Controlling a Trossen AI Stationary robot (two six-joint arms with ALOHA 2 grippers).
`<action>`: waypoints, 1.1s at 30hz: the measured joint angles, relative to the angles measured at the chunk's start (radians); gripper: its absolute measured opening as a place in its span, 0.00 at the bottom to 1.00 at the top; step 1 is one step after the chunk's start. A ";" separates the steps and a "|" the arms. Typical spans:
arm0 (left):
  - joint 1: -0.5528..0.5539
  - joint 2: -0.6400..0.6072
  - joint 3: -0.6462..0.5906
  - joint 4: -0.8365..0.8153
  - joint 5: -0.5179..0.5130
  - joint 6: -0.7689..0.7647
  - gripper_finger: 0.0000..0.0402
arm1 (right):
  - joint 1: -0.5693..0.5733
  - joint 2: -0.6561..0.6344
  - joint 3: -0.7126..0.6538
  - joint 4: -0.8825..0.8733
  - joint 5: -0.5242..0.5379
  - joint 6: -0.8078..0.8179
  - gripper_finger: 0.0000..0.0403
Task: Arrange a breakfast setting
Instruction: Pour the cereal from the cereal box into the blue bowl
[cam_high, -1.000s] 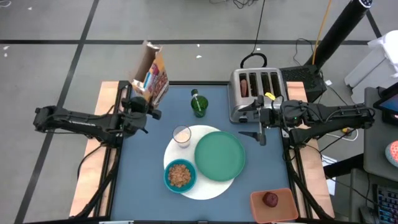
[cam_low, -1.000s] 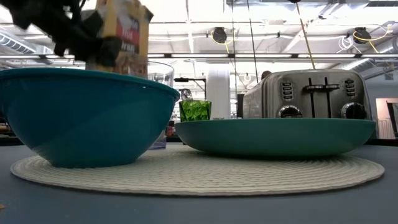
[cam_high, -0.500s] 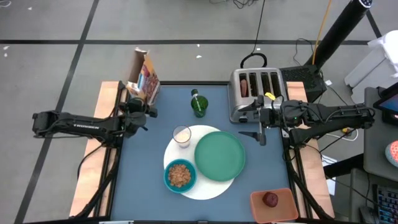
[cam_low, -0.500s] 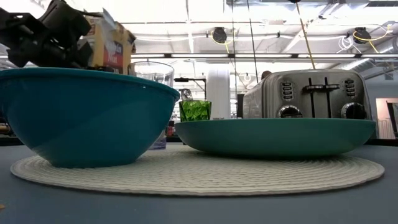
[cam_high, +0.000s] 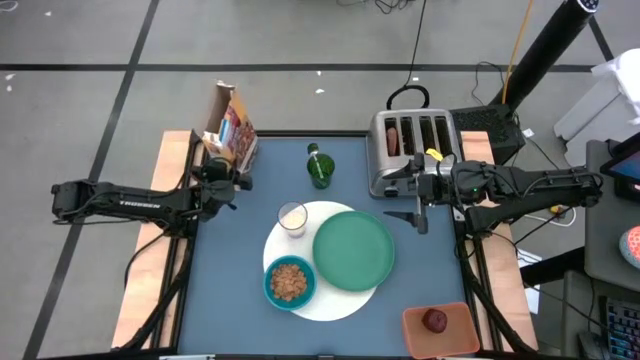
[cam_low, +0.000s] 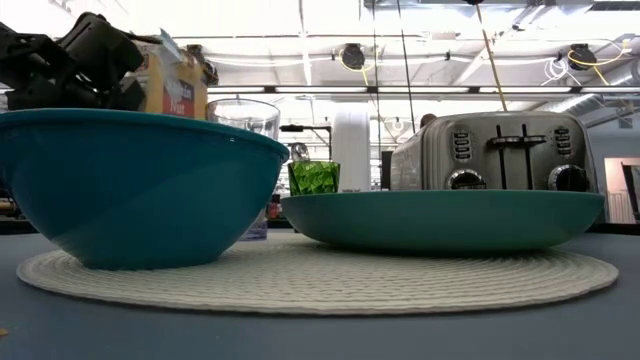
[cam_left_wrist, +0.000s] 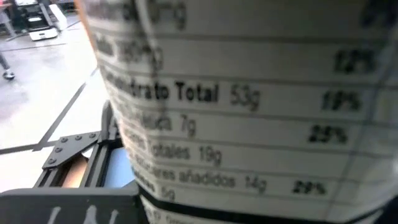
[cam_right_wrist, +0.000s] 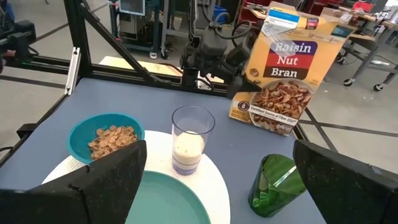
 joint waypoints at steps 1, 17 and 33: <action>0.000 0.000 0.000 -0.001 0.011 0.008 0.34 | 0.000 0.000 0.000 0.000 0.000 -0.001 0.99; 0.000 0.000 0.000 -0.020 0.037 0.008 0.34 | 0.000 0.000 0.000 0.000 0.000 -0.007 0.99; 0.000 0.000 0.000 -0.021 0.043 -0.016 0.34 | 0.000 0.000 0.000 0.000 0.000 -0.007 0.99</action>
